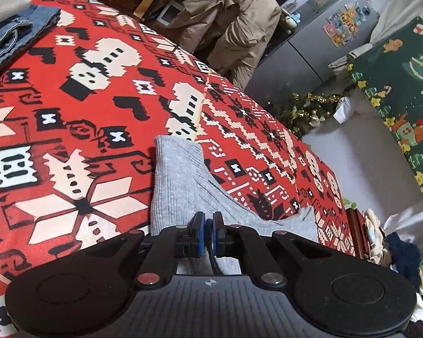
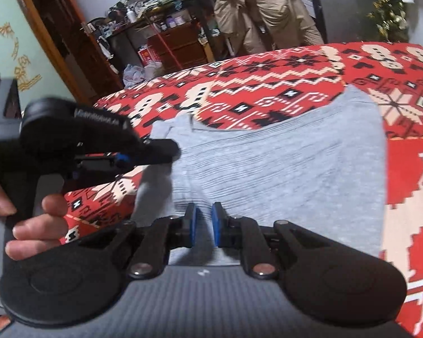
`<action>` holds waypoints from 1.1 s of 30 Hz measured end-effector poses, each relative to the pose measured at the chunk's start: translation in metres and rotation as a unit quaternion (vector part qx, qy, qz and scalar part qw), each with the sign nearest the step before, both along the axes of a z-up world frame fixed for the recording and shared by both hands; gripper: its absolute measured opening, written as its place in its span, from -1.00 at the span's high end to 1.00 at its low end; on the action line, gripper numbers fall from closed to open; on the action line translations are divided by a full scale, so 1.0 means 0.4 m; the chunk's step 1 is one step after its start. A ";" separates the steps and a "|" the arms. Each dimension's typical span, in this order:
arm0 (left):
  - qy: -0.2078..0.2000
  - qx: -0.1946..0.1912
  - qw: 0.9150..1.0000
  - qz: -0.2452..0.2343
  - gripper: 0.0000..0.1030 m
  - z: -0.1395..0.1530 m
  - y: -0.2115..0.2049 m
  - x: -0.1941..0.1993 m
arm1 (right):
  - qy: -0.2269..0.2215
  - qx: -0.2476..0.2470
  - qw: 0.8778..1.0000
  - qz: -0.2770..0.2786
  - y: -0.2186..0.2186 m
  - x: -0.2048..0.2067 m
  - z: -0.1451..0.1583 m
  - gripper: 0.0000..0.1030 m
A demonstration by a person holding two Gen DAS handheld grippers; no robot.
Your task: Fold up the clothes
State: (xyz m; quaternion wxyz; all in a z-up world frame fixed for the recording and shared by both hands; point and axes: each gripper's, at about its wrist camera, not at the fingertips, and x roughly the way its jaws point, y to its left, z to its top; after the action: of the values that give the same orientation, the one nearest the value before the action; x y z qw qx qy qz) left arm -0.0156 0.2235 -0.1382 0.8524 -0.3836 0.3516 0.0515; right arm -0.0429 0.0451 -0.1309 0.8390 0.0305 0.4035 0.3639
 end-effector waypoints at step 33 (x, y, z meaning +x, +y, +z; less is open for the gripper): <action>-0.020 -0.071 0.996 0.055 0.84 0.030 0.062 -0.126 | -0.071 0.008 0.997 0.027 0.010 -0.032 0.084 0.82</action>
State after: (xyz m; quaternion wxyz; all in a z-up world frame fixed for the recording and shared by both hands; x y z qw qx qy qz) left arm -0.0661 0.2484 -0.1263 0.8255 -0.4633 0.3156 0.0660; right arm -0.0558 0.0491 -0.0974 0.8548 0.0004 0.3409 0.3912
